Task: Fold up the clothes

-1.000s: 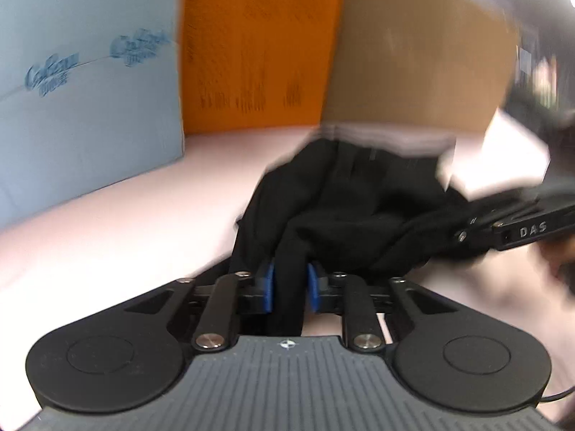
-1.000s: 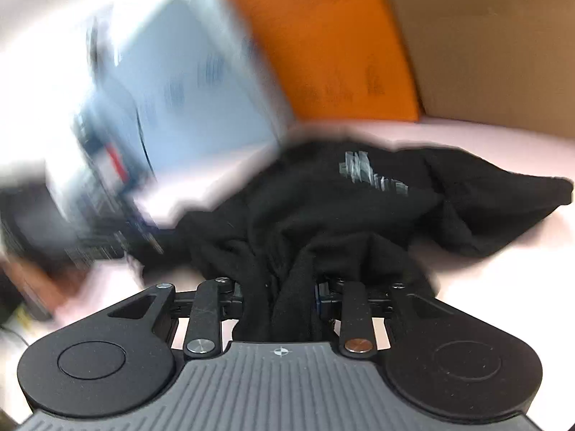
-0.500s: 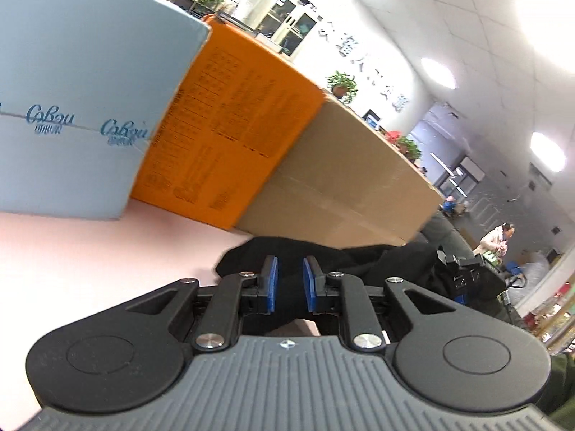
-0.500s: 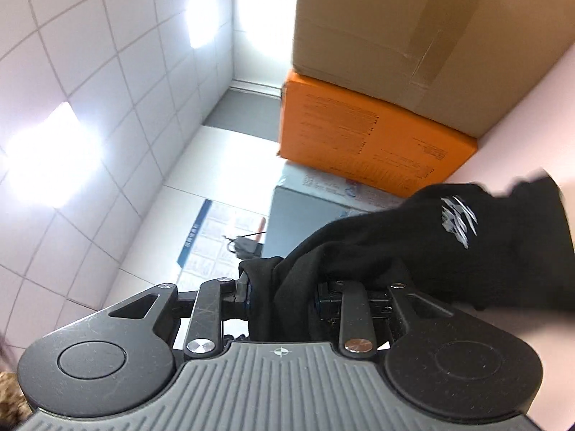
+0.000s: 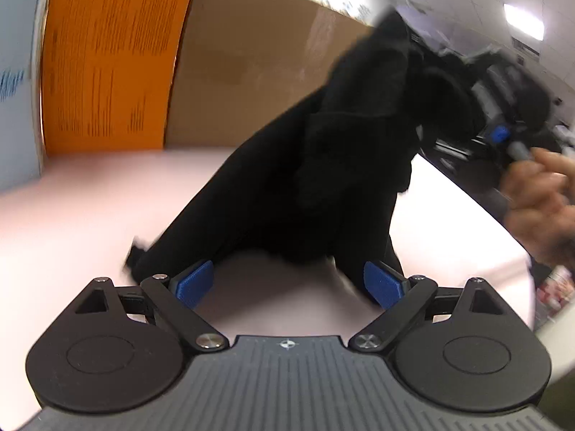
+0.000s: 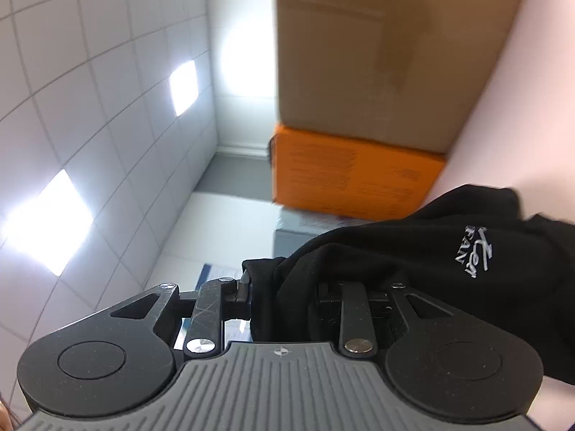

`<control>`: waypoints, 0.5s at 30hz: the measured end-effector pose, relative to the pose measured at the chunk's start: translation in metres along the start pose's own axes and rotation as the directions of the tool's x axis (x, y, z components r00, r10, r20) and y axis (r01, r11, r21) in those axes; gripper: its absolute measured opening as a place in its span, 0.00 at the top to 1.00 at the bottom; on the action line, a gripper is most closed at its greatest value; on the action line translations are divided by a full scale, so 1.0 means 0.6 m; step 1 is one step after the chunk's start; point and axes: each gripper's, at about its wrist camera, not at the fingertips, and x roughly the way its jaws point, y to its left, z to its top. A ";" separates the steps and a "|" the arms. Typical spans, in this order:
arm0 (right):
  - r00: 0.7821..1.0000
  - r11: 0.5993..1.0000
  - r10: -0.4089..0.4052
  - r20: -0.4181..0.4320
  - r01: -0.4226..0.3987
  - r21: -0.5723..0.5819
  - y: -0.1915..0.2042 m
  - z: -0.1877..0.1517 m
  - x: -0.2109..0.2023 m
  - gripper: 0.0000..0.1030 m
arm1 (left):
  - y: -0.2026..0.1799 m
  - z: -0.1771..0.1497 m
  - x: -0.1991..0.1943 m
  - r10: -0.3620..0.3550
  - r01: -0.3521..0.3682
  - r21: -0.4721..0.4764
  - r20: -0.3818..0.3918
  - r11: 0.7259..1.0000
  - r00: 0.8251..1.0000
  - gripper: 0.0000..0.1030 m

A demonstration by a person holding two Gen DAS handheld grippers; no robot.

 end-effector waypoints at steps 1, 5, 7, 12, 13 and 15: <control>1.000 1.000 0.010 -0.021 -0.010 -0.014 0.008 0.000 0.012 0.75 | -0.007 0.008 0.010 0.034 -0.035 0.000 0.037 0.999 0.999 0.13; 0.994 0.995 0.005 -0.110 -0.016 -0.100 0.043 -0.003 0.049 0.74 | 0.009 0.040 -0.006 0.070 -0.061 -0.050 0.207 0.997 0.976 0.70; 0.993 0.989 0.001 -0.120 -0.019 -0.149 0.058 0.003 0.058 0.74 | 0.015 0.056 -0.053 0.055 -0.052 -0.018 0.238 0.998 0.970 0.89; 0.986 0.980 0.024 -0.162 -0.056 -0.193 0.083 0.012 0.064 0.74 | 0.030 0.095 -0.168 0.014 -0.035 0.063 0.314 0.997 0.949 0.91; 0.979 0.977 0.008 -0.205 -0.052 -0.208 0.084 0.013 0.067 0.74 | 0.030 0.098 -0.191 -0.002 -0.027 0.088 0.314 0.996 0.949 0.91; 0.952 0.971 -0.052 -0.300 -0.022 -0.238 0.083 0.005 0.067 0.71 | 0.024 0.083 -0.232 -0.060 0.025 0.142 0.250 0.990 0.966 0.92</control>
